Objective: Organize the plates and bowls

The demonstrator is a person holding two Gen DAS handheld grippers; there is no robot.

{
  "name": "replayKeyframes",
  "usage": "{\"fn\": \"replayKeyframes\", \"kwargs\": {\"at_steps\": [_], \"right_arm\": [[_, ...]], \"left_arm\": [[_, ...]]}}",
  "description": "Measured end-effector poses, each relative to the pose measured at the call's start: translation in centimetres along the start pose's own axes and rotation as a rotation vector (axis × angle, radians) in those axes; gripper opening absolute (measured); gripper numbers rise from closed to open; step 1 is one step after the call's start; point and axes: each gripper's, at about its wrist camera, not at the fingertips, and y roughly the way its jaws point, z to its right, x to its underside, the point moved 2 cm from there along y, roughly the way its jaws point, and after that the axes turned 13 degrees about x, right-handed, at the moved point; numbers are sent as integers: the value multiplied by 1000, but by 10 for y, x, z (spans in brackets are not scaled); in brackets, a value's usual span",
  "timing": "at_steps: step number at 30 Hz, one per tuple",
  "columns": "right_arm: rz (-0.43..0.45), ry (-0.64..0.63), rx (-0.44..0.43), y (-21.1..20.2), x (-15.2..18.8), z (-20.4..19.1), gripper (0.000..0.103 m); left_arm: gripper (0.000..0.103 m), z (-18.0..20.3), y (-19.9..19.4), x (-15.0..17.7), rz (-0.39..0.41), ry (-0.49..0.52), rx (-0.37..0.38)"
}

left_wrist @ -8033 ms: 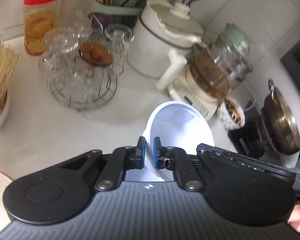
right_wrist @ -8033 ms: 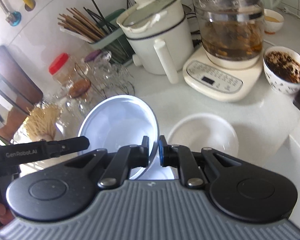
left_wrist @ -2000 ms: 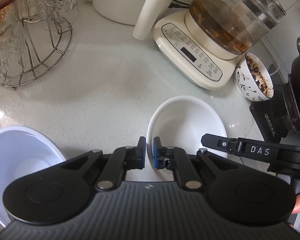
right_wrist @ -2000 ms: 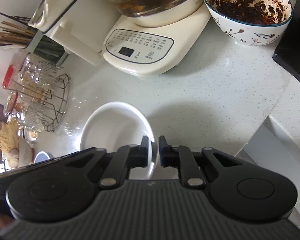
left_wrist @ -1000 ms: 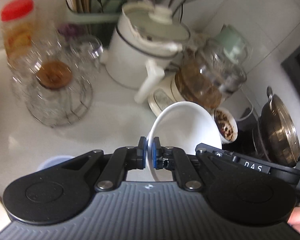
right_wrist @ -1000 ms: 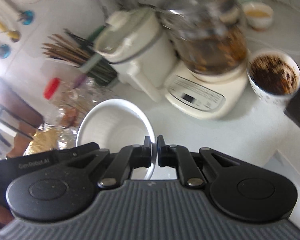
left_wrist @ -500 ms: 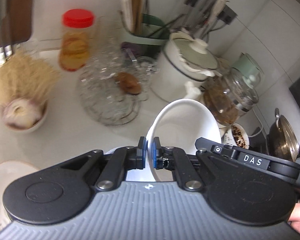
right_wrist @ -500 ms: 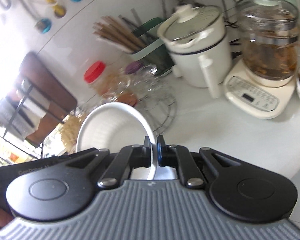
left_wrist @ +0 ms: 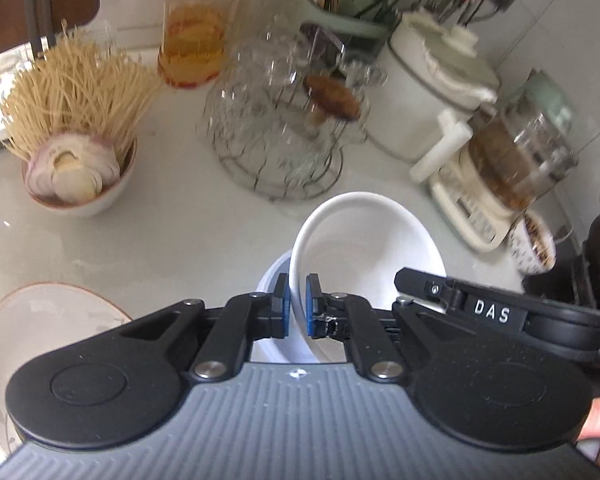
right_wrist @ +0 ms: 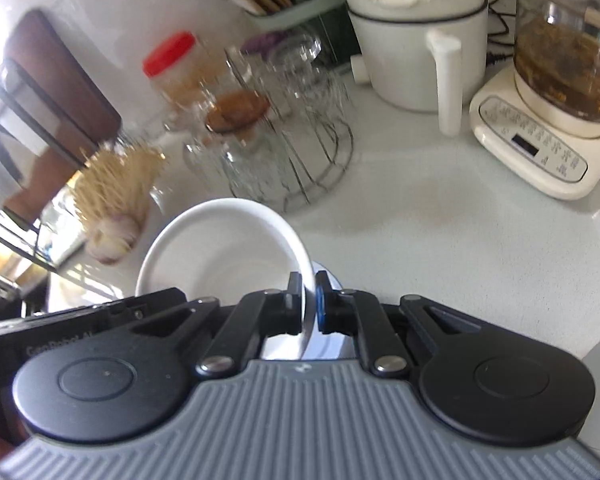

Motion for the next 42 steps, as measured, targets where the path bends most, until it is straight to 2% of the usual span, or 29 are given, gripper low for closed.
{"fn": "replayKeyframes", "kwargs": {"at_steps": [7,20,21,23,24,25,30,34,36,37,38,39,42], "right_arm": [[-24,-14,23,16,6,0,11],[-12,-3,16,21,0,3,12],[-12,3,9,21,0,4,12],[-18,18,8,22,-1,6,13],[-18,25,5,22,-2,7,13],[-18,34,-1,23,-3,8,13],[-8,61,-19,22,-4,11,13],[-4,74,-30,23,-6,14,14],[0,78,-40,22,-6,16,24],[7,83,-40,20,-6,18,37],[19,89,-39,17,-5,20,42],[31,91,-38,15,-4,21,46],[40,102,-42,12,-4,27,48]], "left_arm": [[8,-12,20,12,-55,-7,-16],[9,-20,23,10,-59,-33,-27],[11,-21,22,10,-63,-34,-33],[25,-23,20,10,-64,-47,-42],[41,-24,19,11,-63,-52,-47],[50,-25,18,11,-64,-56,-55],[51,-31,17,9,-83,-82,-65],[51,-28,15,11,-80,-59,-70],[51,-28,18,10,-88,-66,-64],[51,-29,20,10,-89,-69,-59],[51,-28,21,9,-88,-72,-56],[51,-28,22,8,-83,-73,-53],[52,-25,23,7,-67,-72,-40]]}}
